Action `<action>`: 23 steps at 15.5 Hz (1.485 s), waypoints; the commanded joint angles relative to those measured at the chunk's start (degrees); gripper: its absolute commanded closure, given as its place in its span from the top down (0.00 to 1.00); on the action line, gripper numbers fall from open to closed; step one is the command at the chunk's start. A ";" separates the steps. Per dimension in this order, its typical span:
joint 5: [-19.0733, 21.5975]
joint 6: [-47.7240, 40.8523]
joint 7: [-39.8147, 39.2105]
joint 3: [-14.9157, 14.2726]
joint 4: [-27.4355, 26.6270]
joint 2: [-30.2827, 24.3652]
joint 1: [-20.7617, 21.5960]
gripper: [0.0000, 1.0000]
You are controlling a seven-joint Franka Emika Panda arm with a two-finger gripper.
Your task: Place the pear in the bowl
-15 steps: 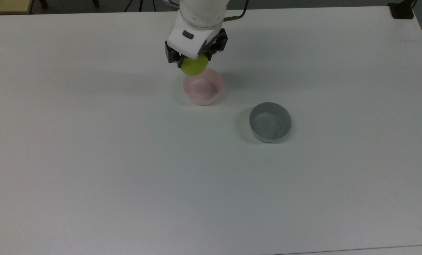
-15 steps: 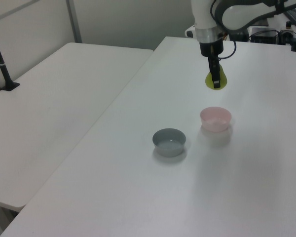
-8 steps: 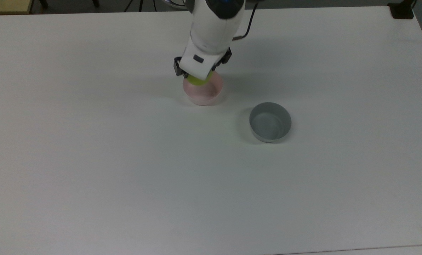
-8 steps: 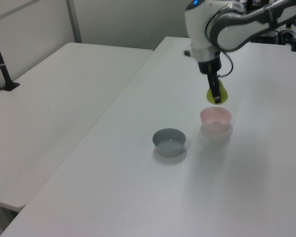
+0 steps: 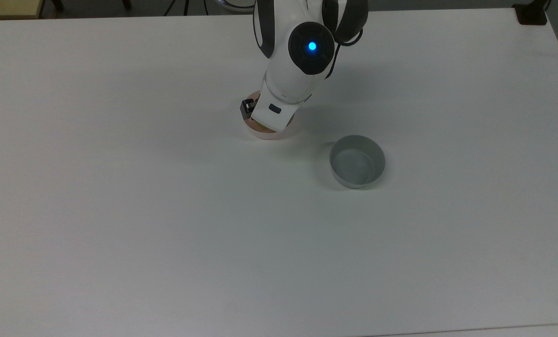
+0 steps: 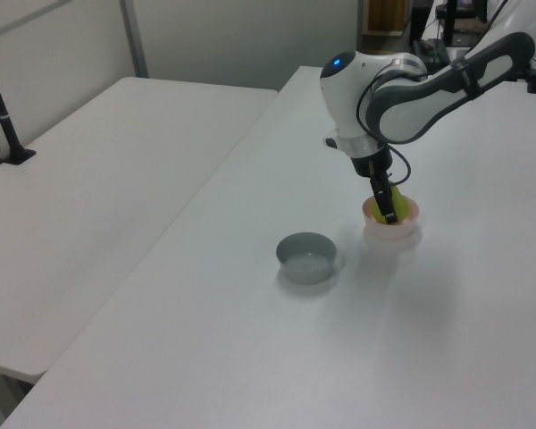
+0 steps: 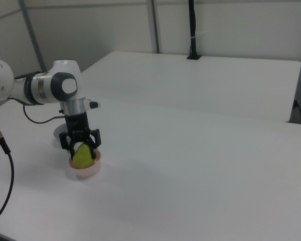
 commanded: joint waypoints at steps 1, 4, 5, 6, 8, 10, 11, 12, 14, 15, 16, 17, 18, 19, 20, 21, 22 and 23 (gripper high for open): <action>-0.54 1.48 1.35 -0.14 -1.57 -1.19 0.48 0.90; -0.54 0.86 1.35 -0.23 -1.31 -1.54 0.57 1.00; -0.54 0.77 1.35 -0.14 -1.22 -1.98 0.48 1.00; -0.46 0.60 1.35 -0.14 -1.22 -2.51 0.31 1.00; -0.37 0.25 1.35 -0.14 -1.22 -4.35 0.05 1.00; -0.11 -0.72 1.44 -0.14 -0.87 -6.11 -0.22 1.00; -0.02 -1.50 1.44 -0.05 -0.35 -7.16 -0.39 1.00; 0.24 -2.82 1.35 -0.05 0.53 -8.65 -1.18 1.00; 0.42 -3.71 1.26 0.47 1.50 -11.02 -2.93 1.00; 0.51 -4.06 1.26 0.82 1.68 -12.17 -3.81 1.00; 0.51 -4.15 1.35 1.09 2.03 -13.05 -4.34 1.00; 0.51 -4.67 1.44 1.09 2.38 -13.58 -4.70 1.00; 0.51 -5.46 1.44 1.09 2.56 -13.85 -5.05 1.00; 0.51 -6.08 1.44 1.09 3.34 -14.20 -5.66 1.00; 0.60 -6.61 1.44 1.09 3.61 -14.38 -6.45 1.00; 0.69 -6.78 1.70 1.18 3.96 -14.72 -8.03 1.00; 1.12 -7.05 2.14 1.35 4.22 -14.90 -9.61 1.00; 1.56 -7.14 2.49 1.70 4.49 -14.90 -11.19 1.00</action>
